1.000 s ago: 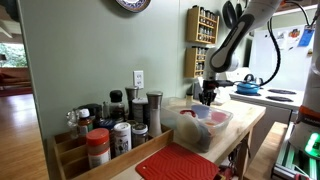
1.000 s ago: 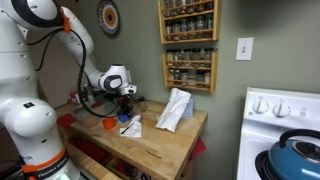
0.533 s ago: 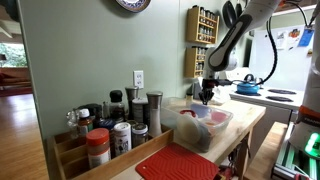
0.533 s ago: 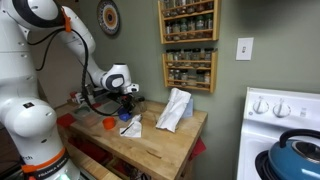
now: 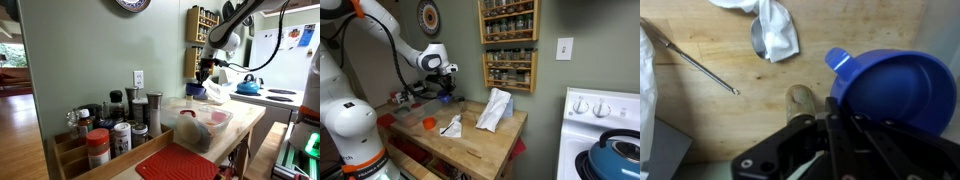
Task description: Put the blue cup in the storage box and put the orange cup in the blue cup
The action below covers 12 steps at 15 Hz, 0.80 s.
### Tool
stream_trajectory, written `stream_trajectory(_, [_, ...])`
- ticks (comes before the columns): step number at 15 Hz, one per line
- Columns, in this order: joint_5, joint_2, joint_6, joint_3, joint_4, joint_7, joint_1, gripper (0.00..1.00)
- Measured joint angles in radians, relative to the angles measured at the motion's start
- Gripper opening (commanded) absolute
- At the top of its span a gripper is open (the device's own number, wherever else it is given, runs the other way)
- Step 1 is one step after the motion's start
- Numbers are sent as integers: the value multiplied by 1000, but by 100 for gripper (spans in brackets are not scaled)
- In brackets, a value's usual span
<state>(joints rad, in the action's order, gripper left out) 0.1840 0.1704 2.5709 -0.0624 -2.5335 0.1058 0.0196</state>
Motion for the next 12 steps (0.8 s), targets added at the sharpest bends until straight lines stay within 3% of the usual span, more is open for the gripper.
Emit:
stream_trajectory(5, [36, 107, -112, -17, 40, 32, 101, 1])
stream_trajectory(12, [90, -2, -101, -101, 47, -33, 215, 1])
